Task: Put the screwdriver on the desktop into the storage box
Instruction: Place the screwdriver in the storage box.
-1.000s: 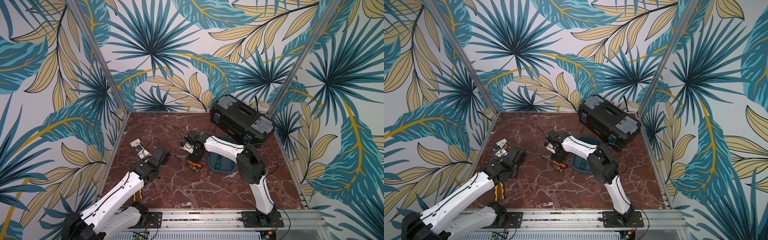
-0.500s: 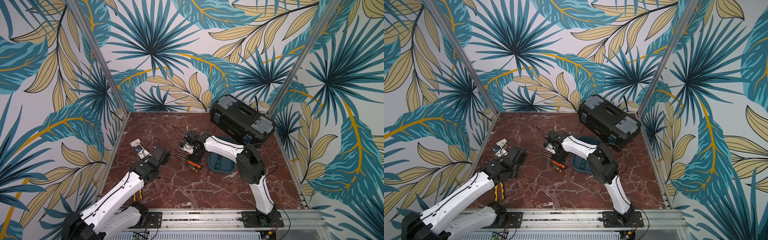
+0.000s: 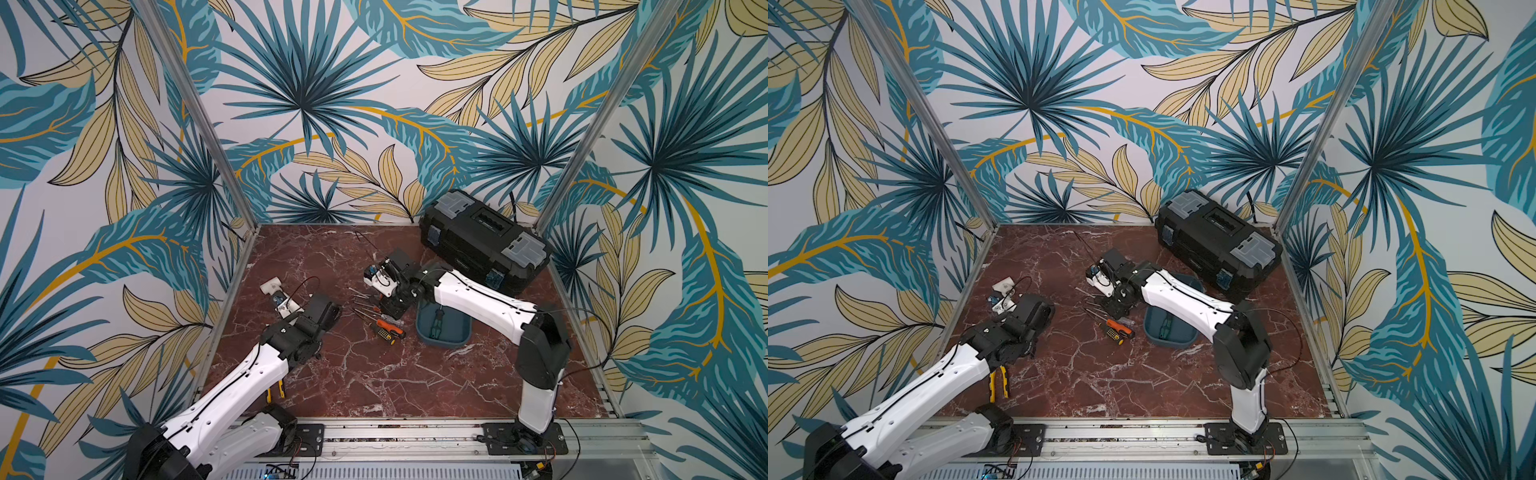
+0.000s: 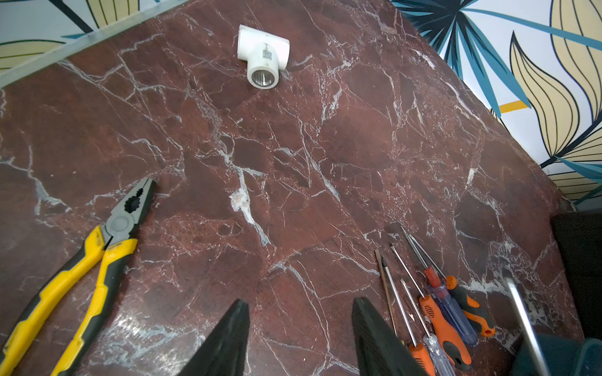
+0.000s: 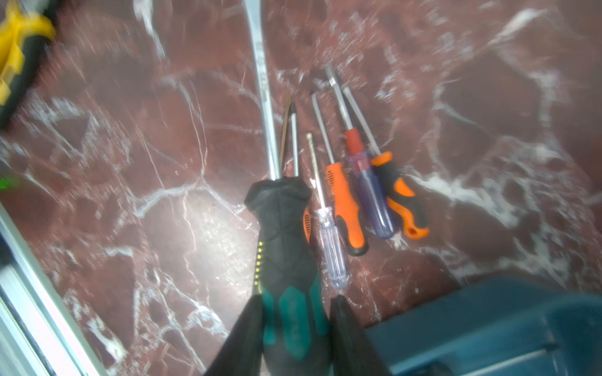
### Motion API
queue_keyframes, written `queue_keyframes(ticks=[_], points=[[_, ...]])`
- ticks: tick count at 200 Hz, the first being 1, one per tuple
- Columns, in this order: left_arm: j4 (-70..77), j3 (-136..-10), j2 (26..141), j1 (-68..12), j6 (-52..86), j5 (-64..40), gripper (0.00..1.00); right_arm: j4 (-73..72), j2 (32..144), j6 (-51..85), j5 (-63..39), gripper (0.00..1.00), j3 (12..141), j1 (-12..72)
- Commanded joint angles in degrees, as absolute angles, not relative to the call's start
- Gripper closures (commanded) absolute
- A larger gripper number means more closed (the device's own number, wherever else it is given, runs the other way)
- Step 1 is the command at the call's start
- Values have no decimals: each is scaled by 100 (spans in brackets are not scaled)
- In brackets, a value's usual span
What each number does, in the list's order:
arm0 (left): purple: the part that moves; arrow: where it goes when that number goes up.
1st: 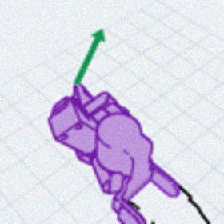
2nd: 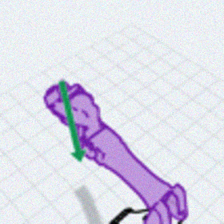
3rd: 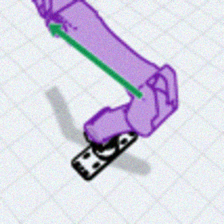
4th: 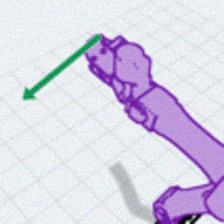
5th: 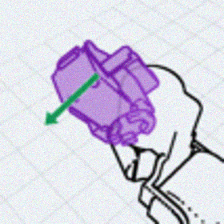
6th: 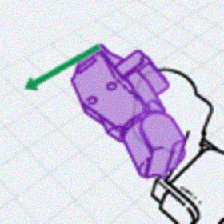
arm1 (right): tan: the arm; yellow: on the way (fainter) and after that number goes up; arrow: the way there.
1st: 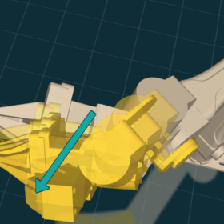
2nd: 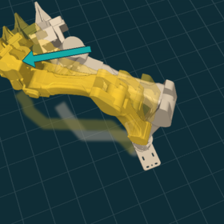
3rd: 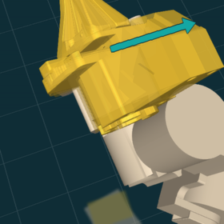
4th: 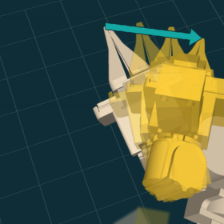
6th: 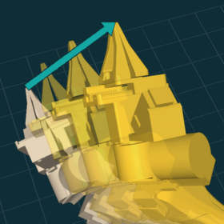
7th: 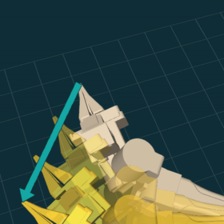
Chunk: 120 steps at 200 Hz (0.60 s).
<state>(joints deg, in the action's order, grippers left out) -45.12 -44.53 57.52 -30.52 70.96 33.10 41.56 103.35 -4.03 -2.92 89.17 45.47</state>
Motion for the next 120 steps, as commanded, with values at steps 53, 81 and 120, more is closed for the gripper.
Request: queue_keyframes(ticks=[53, 81, 120], points=[[-3807, -4412, 6109, -3009, 6677, 2988, 44, 2544, 7783, 4094, 1975, 96, 5684, 4443], [-3821, -4759, 6695, -3014, 6518, 2520, 44, 2689, 7813, 5292, 1991, 99, 5363, 4064], [-3777, -4857, 7040, -3024, 6637, 2003, 45, 2445, 8544, 5528, 1349, 99, 5656, 3826]])
